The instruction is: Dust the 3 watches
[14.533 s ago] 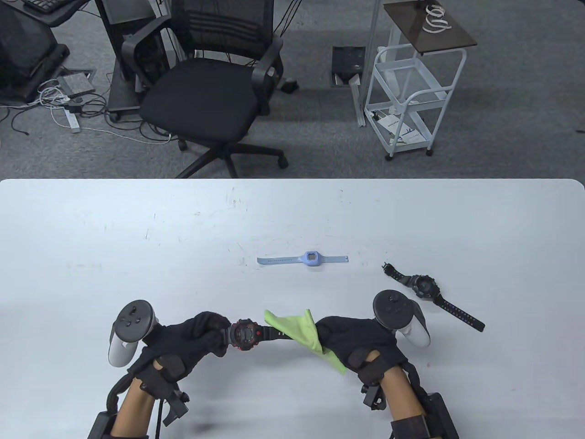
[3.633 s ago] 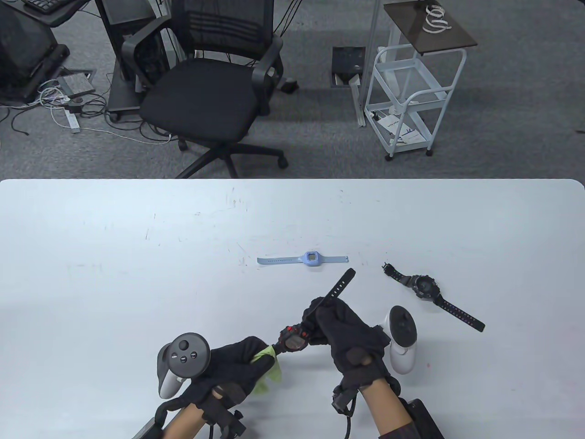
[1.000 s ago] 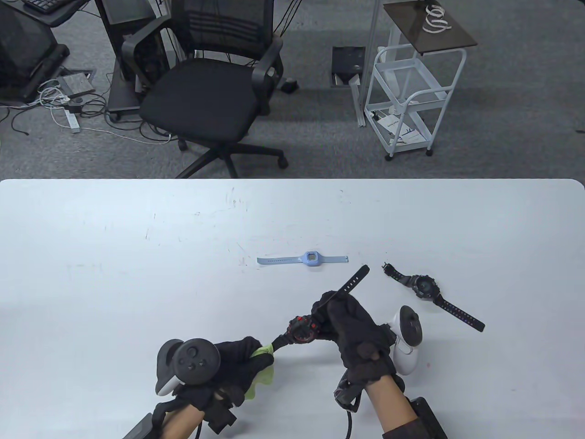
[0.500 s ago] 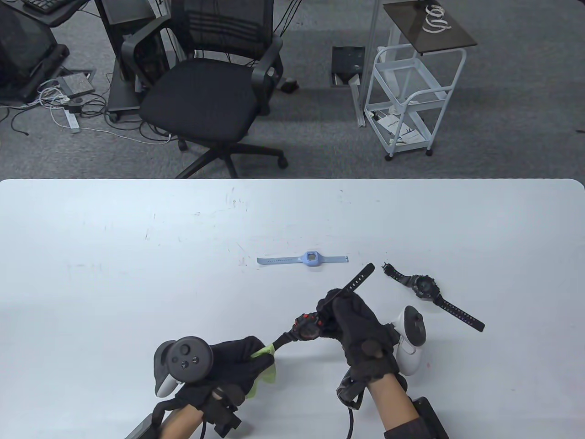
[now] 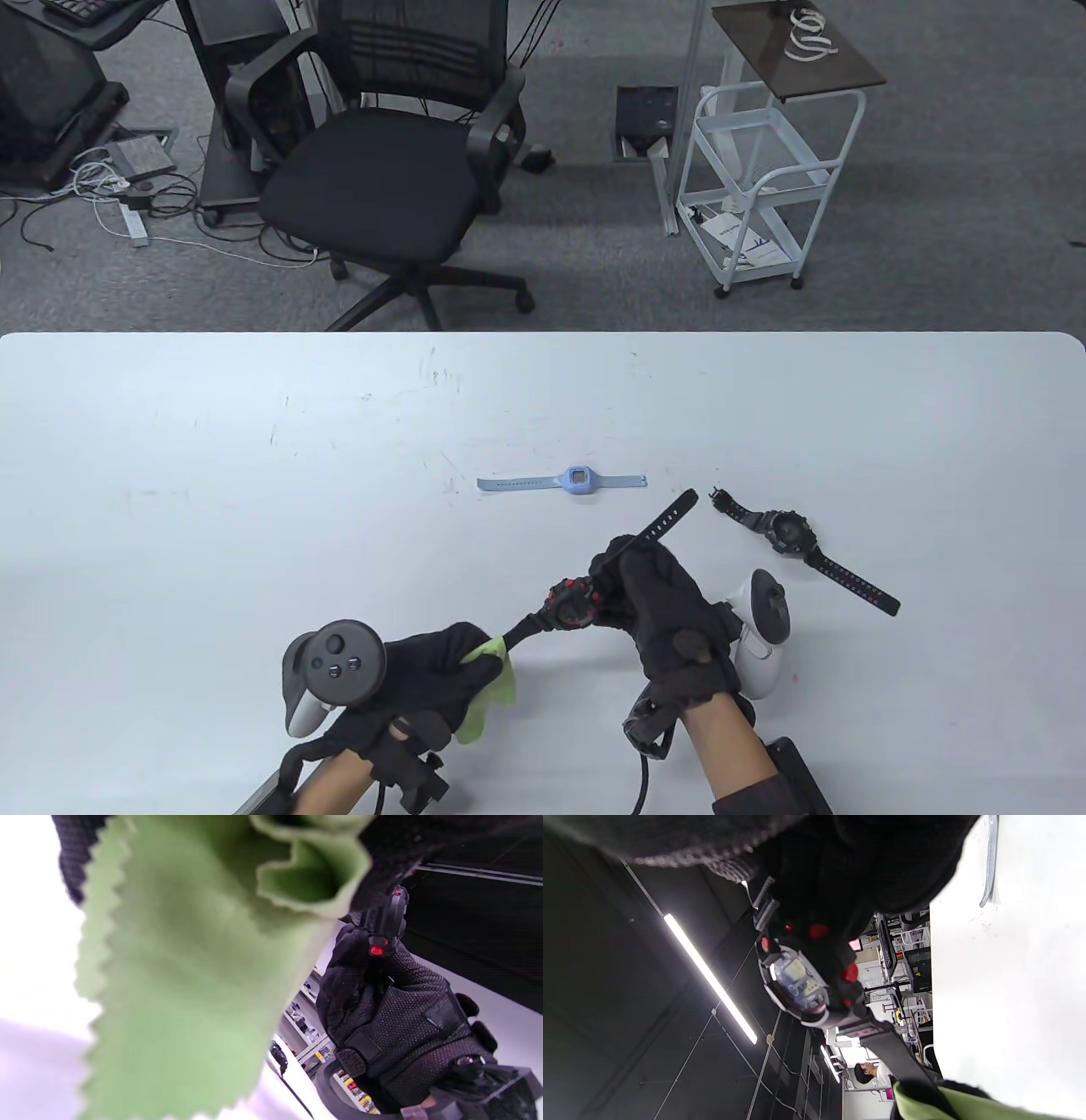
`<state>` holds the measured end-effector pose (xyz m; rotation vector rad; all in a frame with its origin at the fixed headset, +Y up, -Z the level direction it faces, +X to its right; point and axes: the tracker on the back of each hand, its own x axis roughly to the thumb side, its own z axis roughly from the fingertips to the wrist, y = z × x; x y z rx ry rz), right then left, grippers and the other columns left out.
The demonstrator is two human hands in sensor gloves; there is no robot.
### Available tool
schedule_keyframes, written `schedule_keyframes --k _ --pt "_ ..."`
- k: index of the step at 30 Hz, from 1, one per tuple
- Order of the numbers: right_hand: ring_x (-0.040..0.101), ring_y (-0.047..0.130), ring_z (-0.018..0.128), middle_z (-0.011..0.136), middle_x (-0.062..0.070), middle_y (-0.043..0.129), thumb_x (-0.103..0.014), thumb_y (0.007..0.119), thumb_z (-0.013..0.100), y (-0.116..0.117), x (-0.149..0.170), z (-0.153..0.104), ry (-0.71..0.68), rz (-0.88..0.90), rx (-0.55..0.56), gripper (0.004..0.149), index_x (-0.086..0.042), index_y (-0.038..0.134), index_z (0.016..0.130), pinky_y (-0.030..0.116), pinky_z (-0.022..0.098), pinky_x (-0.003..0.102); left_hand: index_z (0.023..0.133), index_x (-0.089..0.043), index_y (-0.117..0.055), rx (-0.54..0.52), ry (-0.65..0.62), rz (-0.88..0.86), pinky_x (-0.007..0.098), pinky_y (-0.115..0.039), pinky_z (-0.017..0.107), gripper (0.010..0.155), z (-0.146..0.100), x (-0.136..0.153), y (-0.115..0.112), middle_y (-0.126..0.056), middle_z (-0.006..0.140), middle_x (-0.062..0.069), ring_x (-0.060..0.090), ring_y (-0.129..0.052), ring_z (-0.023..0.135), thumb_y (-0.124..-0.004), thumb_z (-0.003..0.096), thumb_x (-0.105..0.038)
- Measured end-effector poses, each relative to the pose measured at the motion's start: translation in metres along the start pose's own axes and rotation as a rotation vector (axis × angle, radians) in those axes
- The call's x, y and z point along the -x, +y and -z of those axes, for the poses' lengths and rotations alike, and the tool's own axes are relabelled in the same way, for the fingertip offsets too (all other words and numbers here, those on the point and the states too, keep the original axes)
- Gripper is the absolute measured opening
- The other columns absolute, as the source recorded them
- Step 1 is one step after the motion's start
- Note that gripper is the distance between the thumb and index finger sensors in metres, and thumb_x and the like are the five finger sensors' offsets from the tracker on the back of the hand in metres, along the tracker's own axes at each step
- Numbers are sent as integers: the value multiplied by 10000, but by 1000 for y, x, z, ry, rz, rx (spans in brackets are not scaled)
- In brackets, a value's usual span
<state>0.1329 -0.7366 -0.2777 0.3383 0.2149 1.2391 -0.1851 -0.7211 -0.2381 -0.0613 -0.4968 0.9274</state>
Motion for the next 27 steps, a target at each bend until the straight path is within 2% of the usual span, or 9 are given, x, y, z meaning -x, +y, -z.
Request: schedule_keyframes --k 4,8,11,16,23,27 --pt "187 944 804 978 -13 794 -468 673 682 1 -1 -1 -2 -2 3 438 -229 637 1046 812 593 446 846 -94 -876 47 1 24 574 -863 480 438 3 -3 0 -1006 662 131 262 -1099 435 -820 460 -294" --pt "187 944 805 977 -14 795 -469 673 681 1 -2 -1 -5 -8 3 439 -228 636 1046 814 593 445 835 -63 -873 50 8 -15 575 -866 459 436 3 0 -2 -1011 631 140 263 -1102 403 -789 476 -294" --pt "185 947 800 976 -12 795 -469 673 681 -1 -3 -2 -10 4 15 440 -226 635 1046 817 589 441 773 -78 -912 11 -7 -26 566 -881 436 425 0 1 2 -1036 567 100 254 -1108 353 -814 484 -375" --pt "184 949 799 975 -12 795 -471 671 682 0 -3 -2 -8 3 8 440 -225 635 1045 820 585 440 818 -91 -893 12 -20 53 577 -867 465 433 -1 -4 6 -1020 623 106 267 -1100 411 -823 492 -368" --pt "188 949 800 976 -11 794 -470 670 683 1 -5 -2 -21 8 -1 439 -225 635 1045 821 582 439 826 -91 -892 2 -9 42 591 -856 472 430 -1 -5 15 -1017 638 115 285 -1097 428 -824 495 -357" --pt "174 955 786 972 -13 796 -470 670 682 -7 -9 -4 -44 47 32 439 -225 632 1045 825 575 432 847 -97 -880 -9 18 73 608 -840 484 429 -2 -2 25 -1006 668 120 309 -1088 462 -818 505 -348"
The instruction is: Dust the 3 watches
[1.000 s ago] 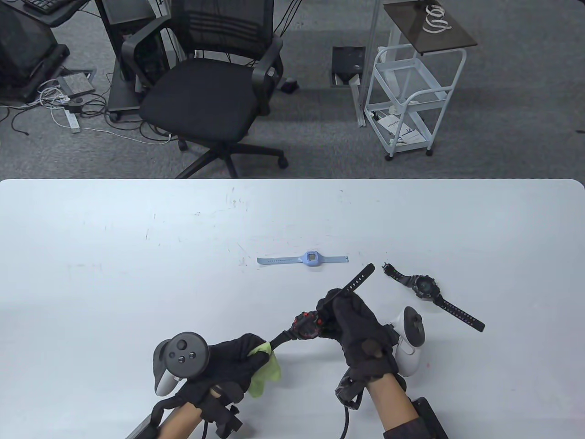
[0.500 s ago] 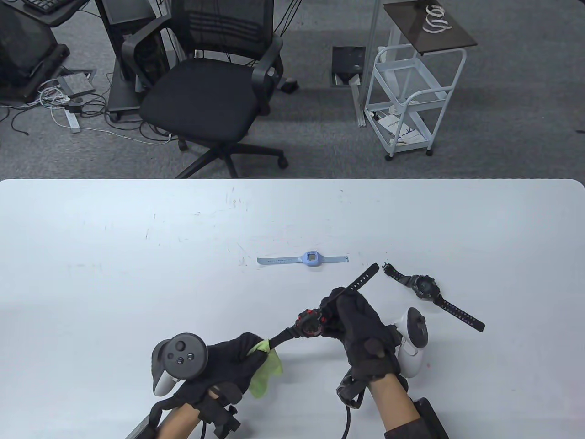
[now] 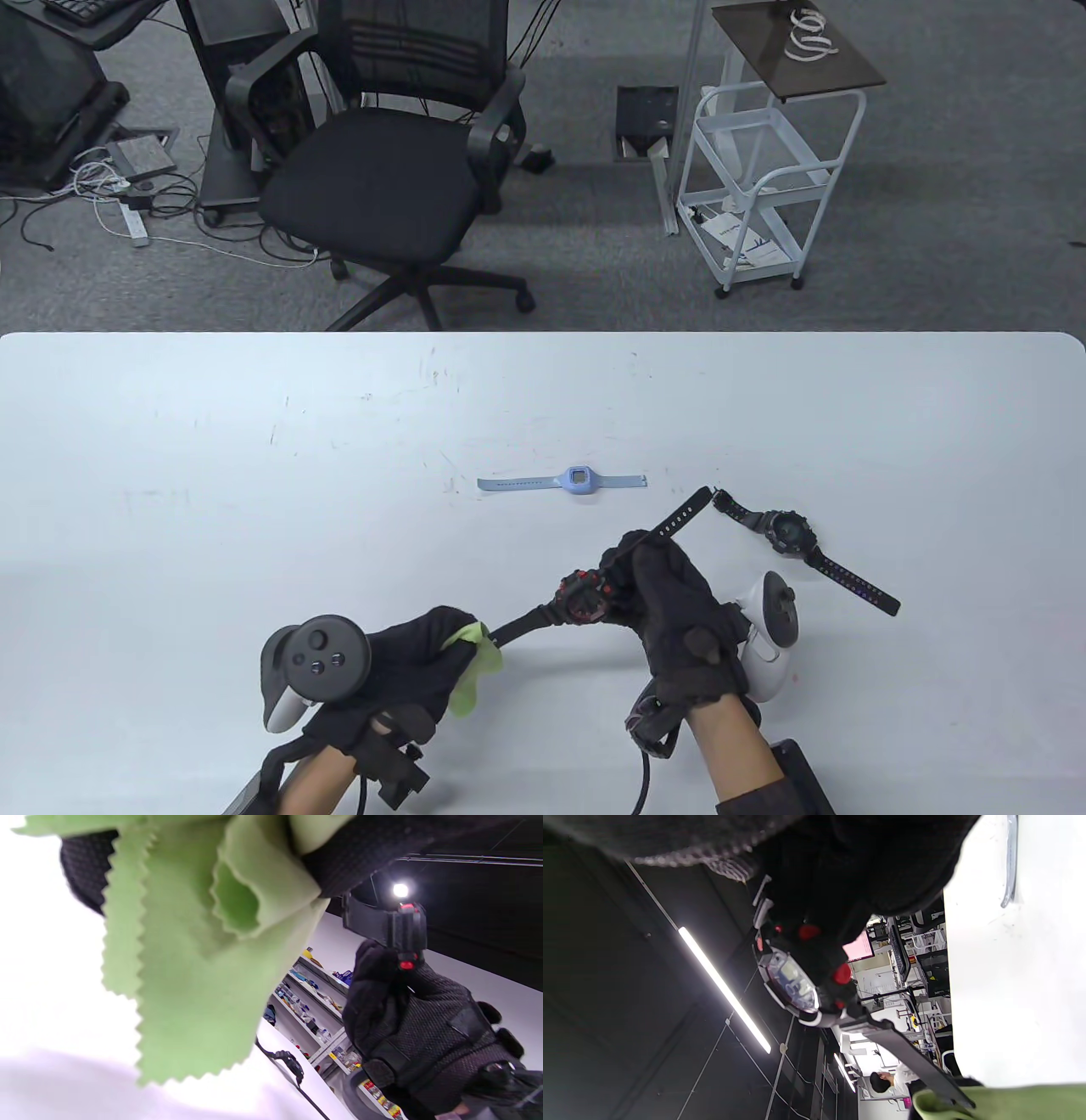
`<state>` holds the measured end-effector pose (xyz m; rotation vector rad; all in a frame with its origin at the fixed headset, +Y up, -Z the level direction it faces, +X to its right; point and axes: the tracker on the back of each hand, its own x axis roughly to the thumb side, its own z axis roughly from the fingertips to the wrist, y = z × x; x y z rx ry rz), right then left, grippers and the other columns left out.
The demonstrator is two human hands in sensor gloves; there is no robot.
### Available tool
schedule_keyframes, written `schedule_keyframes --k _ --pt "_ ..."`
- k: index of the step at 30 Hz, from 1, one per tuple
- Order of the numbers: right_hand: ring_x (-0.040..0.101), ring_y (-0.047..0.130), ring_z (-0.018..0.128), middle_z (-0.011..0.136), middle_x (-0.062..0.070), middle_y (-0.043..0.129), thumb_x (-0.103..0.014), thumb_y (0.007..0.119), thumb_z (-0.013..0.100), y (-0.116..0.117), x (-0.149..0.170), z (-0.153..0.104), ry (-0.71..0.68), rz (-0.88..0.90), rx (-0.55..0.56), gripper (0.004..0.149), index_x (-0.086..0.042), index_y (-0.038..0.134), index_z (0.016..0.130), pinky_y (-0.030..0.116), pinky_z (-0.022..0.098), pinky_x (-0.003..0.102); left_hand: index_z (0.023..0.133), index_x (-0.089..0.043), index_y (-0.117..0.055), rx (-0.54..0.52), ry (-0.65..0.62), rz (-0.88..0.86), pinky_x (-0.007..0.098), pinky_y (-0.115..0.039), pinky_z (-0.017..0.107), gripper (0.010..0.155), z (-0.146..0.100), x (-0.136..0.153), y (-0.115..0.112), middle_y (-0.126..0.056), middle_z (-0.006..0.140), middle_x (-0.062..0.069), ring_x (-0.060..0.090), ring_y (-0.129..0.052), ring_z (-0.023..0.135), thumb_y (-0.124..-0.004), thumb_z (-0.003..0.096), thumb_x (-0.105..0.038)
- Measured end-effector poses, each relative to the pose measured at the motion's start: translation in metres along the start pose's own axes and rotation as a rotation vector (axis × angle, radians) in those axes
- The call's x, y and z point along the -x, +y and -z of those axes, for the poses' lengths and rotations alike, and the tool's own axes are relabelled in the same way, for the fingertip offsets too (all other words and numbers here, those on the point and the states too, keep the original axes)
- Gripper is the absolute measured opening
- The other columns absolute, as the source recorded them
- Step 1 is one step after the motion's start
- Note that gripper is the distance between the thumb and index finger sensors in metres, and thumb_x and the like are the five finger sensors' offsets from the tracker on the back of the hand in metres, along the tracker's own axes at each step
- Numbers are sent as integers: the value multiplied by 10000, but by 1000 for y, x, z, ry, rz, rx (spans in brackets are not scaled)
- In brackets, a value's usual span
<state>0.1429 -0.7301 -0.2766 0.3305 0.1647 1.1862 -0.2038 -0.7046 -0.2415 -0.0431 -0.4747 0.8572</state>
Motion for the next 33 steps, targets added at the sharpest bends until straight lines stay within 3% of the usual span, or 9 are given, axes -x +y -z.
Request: schedule_keyframes --k 3,8,11,18,28,30,33 --pt "173 954 787 971 -13 796 -471 669 682 -6 -2 0 -6 -5 22 439 -226 634 1044 826 575 430 863 -109 -881 -48 -2 101 630 -822 498 431 -1 -3 9 -1004 690 131 339 -1077 494 -824 510 -350" --pt "173 953 788 972 -14 795 -473 668 683 -10 -1 -1 3 7 45 440 -225 632 1045 824 576 431 884 -164 -887 -111 -12 570 646 -793 539 433 -3 -12 14 -998 769 104 365 -1043 606 -835 510 -373" --pt "174 952 790 972 -13 795 -472 668 684 -12 2 0 19 0 47 440 -224 632 1045 823 578 432 896 -216 -894 -83 25 721 641 -786 563 434 2 -6 8 -996 809 70 353 -1024 665 -838 507 -401" --pt "177 950 794 975 -12 793 -471 667 684 -16 7 -1 44 -13 66 441 -222 629 1047 822 580 435 892 -220 -910 88 111 817 648 -776 573 431 16 30 -11 -982 839 88 360 -1013 693 -852 500 -393" --pt "179 952 805 1022 13 745 -440 672 686 -23 9 -3 91 -25 121 468 -200 548 1068 829 584 430 900 -234 -894 275 126 977 637 -776 581 438 24 35 -42 -962 846 79 340 -1004 700 -834 505 -411" --pt "179 952 807 1027 10 739 -437 673 686 -24 8 -3 93 -26 128 471 -199 539 1071 828 586 430 951 -224 -847 350 178 963 650 -753 603 523 25 33 -41 -919 903 88 350 -967 762 -825 502 -491" --pt "175 952 810 1041 10 713 -422 675 687 -26 7 -4 93 -28 145 477 -201 512 1077 832 588 425 1107 -197 -638 384 229 829 680 -687 653 800 21 26 -28 -766 1055 125 393 -850 899 -783 478 -669"
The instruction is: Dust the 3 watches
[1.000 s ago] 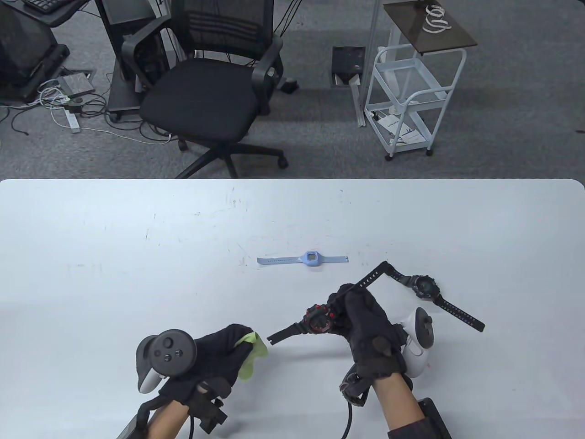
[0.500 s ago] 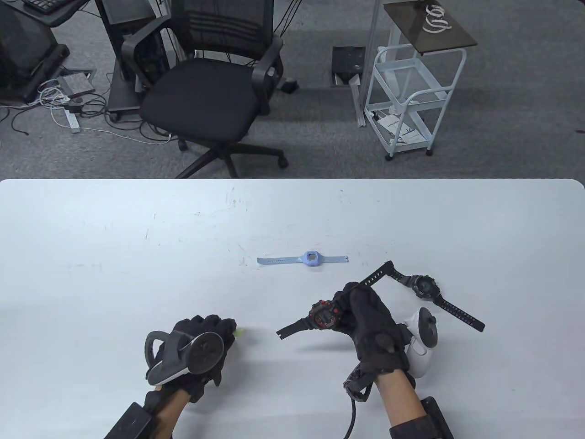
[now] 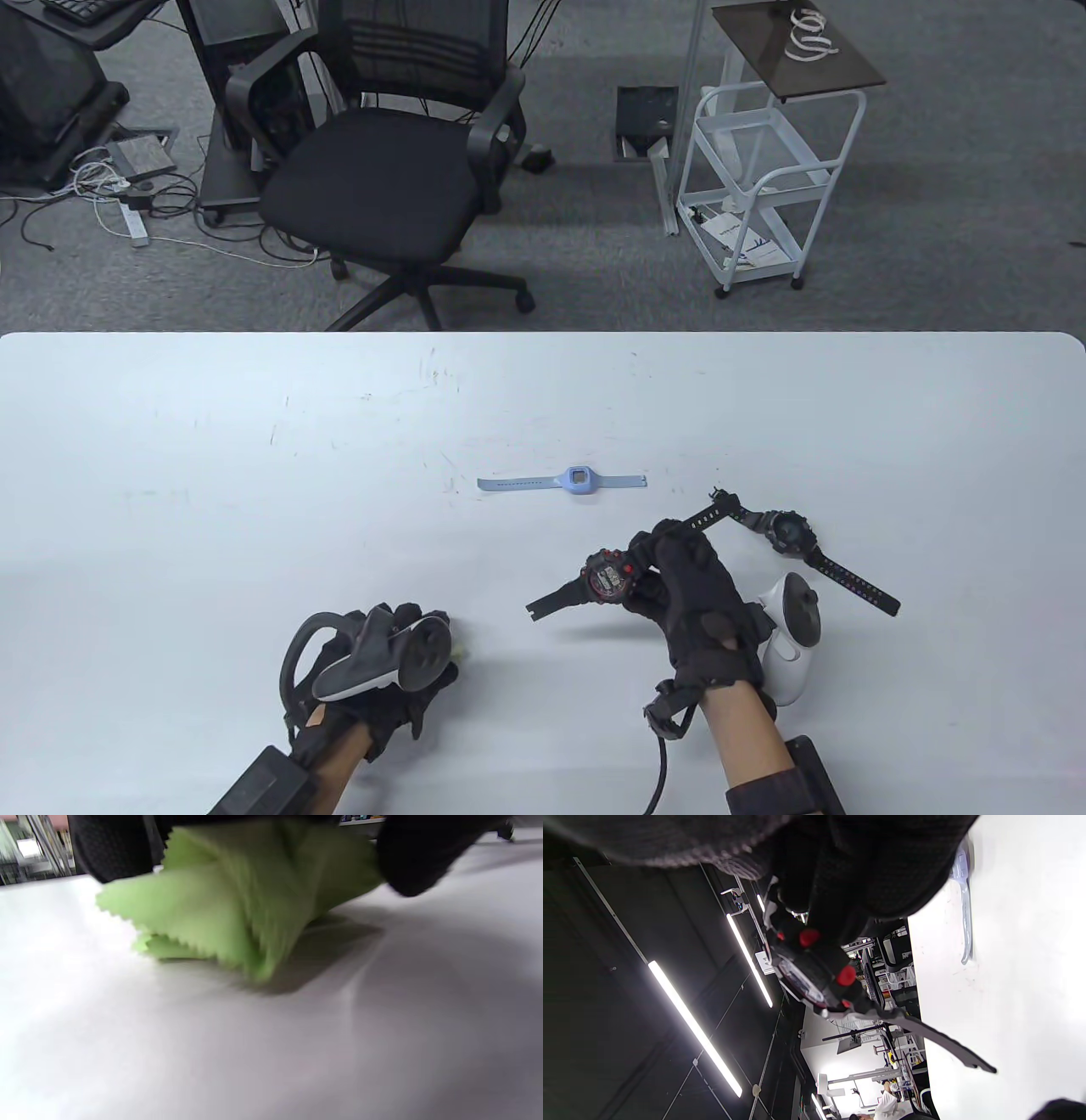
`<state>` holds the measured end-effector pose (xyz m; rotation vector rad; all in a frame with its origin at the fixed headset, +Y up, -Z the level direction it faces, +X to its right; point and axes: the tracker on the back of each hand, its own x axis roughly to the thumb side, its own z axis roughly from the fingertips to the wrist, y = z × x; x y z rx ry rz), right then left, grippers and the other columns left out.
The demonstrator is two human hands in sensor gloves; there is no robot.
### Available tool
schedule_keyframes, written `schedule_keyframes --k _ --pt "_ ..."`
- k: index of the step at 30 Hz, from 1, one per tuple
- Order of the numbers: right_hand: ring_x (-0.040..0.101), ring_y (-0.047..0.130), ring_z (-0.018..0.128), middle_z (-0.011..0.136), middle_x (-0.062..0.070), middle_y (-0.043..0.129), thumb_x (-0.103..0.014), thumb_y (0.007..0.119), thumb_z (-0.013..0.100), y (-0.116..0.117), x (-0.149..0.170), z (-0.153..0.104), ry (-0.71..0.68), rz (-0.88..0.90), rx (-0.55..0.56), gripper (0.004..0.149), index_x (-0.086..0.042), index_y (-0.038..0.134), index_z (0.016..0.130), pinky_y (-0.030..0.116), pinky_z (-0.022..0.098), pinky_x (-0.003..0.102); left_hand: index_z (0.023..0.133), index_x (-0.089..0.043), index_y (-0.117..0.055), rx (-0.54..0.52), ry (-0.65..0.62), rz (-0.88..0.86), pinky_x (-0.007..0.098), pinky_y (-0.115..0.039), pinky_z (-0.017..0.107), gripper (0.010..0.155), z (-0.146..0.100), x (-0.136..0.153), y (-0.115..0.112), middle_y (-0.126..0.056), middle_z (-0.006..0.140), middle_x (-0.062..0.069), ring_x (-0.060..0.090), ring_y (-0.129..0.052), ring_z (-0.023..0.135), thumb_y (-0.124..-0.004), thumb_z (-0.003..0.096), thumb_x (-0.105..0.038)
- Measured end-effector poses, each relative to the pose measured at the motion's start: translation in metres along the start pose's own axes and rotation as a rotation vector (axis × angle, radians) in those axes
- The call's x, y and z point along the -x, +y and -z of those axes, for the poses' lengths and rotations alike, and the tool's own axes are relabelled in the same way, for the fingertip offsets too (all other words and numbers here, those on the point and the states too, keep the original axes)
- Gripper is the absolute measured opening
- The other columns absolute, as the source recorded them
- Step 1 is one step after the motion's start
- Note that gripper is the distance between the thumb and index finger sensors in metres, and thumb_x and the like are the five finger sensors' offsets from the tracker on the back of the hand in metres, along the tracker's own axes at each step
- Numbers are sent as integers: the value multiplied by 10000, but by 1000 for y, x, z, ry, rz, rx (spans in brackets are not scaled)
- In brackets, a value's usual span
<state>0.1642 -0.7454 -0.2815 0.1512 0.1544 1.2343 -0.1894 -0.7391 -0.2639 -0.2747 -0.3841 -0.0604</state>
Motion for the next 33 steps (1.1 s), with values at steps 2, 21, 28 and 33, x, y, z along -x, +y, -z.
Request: schedule_keyframes --k 2,21,28,33 --pt "166 954 809 1036 3 703 -405 683 687 -1 -1 -1 2 -10 20 480 -206 496 1082 838 585 416 1128 -165 -590 -98 -54 -171 705 -655 662 868 -12 7 13 -716 1087 152 422 -807 930 -794 465 -687" --pt "274 826 962 1142 79 490 -307 580 715 25 54 67 246 131 260 503 -392 321 1138 834 664 408 1082 -127 -678 -223 -103 -252 706 -672 639 729 -23 5 25 -795 1022 173 423 -873 864 -783 508 -564" --pt "323 770 992 1152 119 439 -300 563 718 35 70 91 324 72 290 522 -339 270 1148 799 693 436 1081 -124 -680 -225 -101 -261 708 -671 638 715 -21 6 25 -798 1019 175 423 -874 862 -782 512 -545" --pt "381 708 1011 1157 169 375 -302 561 720 35 76 100 379 -20 266 567 -238 206 1157 759 711 472 1081 -124 -681 -215 -103 -263 706 -672 637 717 -21 6 26 -797 1019 175 424 -876 860 -779 512 -550"
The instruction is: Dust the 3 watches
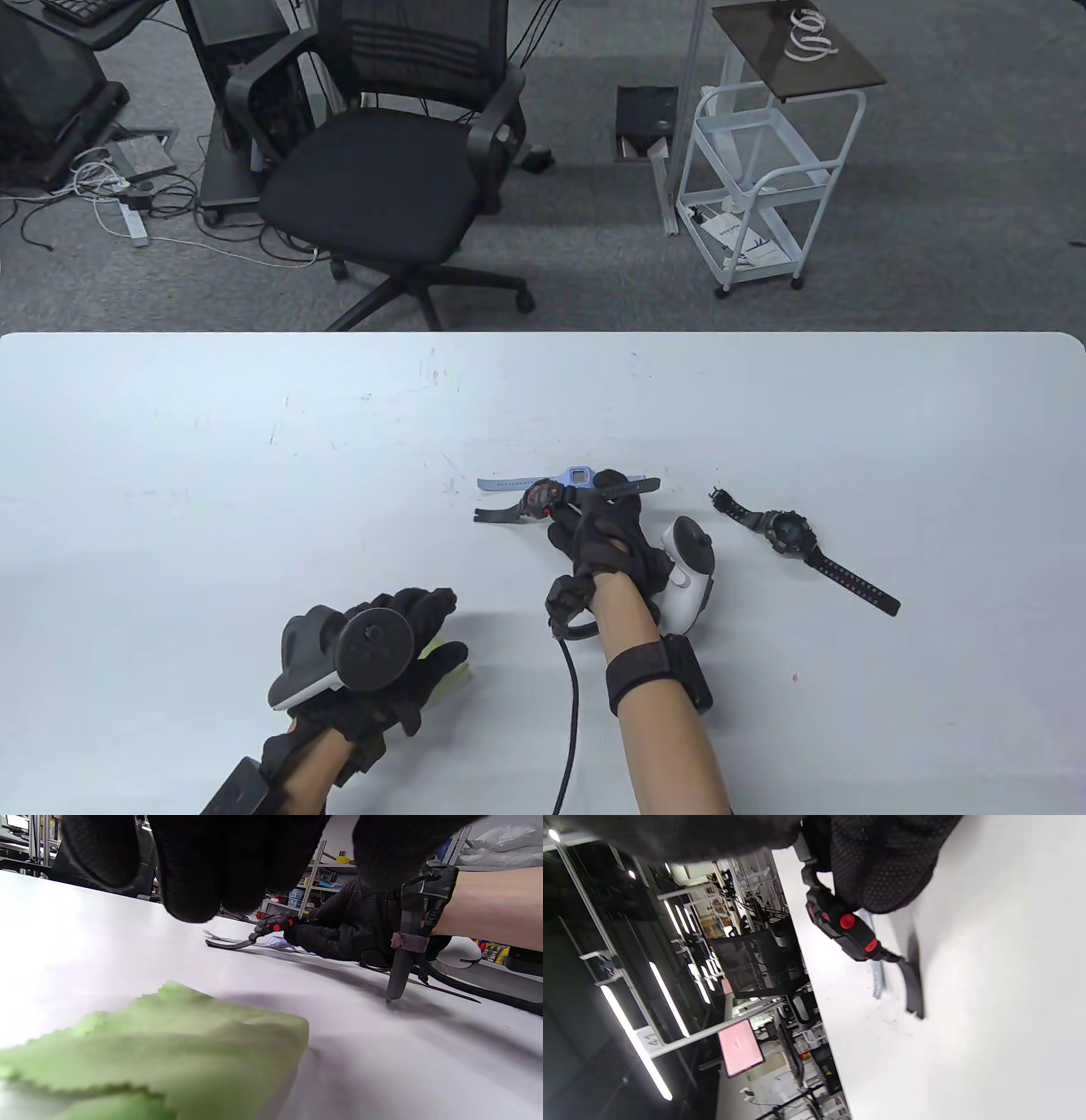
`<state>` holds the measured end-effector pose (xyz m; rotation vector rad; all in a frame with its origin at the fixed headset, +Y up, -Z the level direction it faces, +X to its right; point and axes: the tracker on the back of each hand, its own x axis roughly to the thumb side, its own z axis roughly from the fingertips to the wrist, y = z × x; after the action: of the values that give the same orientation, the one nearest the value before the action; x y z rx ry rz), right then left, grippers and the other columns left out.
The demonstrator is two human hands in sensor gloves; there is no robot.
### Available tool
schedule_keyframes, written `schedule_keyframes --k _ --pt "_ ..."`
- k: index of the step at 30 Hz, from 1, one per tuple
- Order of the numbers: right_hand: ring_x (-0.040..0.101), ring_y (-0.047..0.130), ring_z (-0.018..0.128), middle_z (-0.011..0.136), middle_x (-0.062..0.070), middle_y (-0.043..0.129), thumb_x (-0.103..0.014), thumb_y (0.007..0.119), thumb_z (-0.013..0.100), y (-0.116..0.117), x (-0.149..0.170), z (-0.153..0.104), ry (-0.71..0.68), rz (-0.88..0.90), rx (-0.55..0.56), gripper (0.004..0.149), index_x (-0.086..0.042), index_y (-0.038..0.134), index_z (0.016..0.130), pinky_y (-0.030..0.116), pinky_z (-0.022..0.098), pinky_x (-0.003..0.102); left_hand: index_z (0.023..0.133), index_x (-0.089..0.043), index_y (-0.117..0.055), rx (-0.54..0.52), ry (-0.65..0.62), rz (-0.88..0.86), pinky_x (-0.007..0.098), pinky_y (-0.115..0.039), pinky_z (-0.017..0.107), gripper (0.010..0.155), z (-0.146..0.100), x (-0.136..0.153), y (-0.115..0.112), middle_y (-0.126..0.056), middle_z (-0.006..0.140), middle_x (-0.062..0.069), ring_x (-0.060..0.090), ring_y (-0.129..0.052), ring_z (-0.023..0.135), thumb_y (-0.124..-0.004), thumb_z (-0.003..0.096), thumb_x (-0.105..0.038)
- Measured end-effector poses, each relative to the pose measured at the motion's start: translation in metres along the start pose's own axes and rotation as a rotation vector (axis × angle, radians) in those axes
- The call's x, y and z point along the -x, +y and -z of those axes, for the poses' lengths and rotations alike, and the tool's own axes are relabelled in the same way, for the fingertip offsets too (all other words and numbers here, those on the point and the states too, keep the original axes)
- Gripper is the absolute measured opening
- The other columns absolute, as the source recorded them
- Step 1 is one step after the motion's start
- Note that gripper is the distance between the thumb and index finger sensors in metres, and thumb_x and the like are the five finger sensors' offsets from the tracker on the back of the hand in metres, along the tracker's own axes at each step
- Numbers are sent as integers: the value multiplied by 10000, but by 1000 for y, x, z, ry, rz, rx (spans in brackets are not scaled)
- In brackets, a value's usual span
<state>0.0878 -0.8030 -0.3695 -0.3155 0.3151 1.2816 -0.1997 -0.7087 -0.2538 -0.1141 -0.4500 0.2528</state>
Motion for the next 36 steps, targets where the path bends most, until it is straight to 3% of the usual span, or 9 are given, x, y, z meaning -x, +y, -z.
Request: schedule_keyframes --k 5,12,26,36 --pt "422 677 1016 1162 201 344 -310 571 718 -9 -8 -1 -17 -216 64 608 -172 177 1160 733 723 498 1081 -123 -679 -3 1 -2 706 -674 636 714 0 0 0 -797 1019 176 425 -876 859 -778 513 -545" --pt "449 643 1026 1177 235 318 -334 582 718 -26 -22 -5 -21 -318 75 659 -166 135 1173 699 734 526 1084 -123 -674 0 8 -5 705 -674 636 718 0 1 0 -792 1023 176 425 -875 861 -776 515 -548" --pt "491 633 1022 1197 224 219 -368 586 717 -63 -43 -27 -67 -360 69 675 -189 127 1179 650 732 584 1081 -123 -678 2 7 -1 704 -675 636 685 1 1 0 -795 1021 172 421 -879 858 -773 522 -507" --pt "481 612 1037 1205 196 255 -378 588 717 -84 -55 -72 -246 -354 -45 639 -198 193 1186 591 738 617 1076 -127 -685 -21 17 -11 703 -678 635 665 -2 4 3 -799 1018 169 419 -883 855 -771 523 -487"
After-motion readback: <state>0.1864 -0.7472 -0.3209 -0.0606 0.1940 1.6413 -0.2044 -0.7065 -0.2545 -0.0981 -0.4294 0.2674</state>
